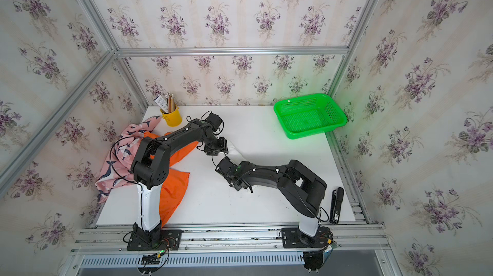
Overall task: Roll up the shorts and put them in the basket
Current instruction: Roll the shorts at the center of the board.
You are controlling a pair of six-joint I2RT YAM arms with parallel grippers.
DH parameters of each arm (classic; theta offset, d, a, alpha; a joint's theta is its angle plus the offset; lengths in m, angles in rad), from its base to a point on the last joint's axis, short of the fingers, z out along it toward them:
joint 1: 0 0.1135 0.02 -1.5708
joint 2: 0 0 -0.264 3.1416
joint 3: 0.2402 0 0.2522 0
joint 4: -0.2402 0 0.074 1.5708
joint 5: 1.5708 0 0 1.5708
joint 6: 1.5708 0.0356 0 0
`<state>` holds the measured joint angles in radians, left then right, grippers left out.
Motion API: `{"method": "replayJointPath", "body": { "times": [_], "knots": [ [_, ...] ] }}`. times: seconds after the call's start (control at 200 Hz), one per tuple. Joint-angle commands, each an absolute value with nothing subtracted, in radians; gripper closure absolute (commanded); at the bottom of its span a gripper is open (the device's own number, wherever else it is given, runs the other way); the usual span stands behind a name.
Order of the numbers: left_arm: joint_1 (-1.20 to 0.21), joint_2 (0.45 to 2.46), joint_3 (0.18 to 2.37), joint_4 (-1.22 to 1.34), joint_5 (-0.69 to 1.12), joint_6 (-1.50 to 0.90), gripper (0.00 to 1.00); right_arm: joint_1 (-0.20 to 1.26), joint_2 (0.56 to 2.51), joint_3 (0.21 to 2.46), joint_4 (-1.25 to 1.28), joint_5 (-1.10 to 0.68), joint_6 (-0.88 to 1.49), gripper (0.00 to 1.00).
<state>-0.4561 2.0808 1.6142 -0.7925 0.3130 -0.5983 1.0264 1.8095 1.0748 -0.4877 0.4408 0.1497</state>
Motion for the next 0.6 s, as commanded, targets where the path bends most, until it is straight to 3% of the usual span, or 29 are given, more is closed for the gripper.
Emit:
{"method": "replayJointPath", "body": {
  "times": [0.0,0.15,0.335,0.46,0.599],
  "knots": [
    [-0.449,2.021,1.592,-0.818,0.285,-0.585,0.34,1.025,1.770,1.066,-0.439,0.283,0.148,0.57],
    [-0.439,1.913,1.519,-0.833,0.275,-0.594,0.31,0.981,1.686,1.044,-0.384,-0.073,0.203,0.70],
    [-0.445,1.812,1.445,-0.843,0.265,-0.621,0.30,0.862,1.609,0.956,-0.273,-0.380,0.285,0.71],
    [-0.464,1.837,1.466,-0.843,0.270,-0.627,0.29,0.756,1.610,0.873,-0.218,-0.471,0.315,0.70],
    [-0.480,1.920,1.528,-0.837,0.275,-0.618,0.29,0.683,1.648,0.833,-0.256,-0.428,0.305,0.66]
  ]
}}
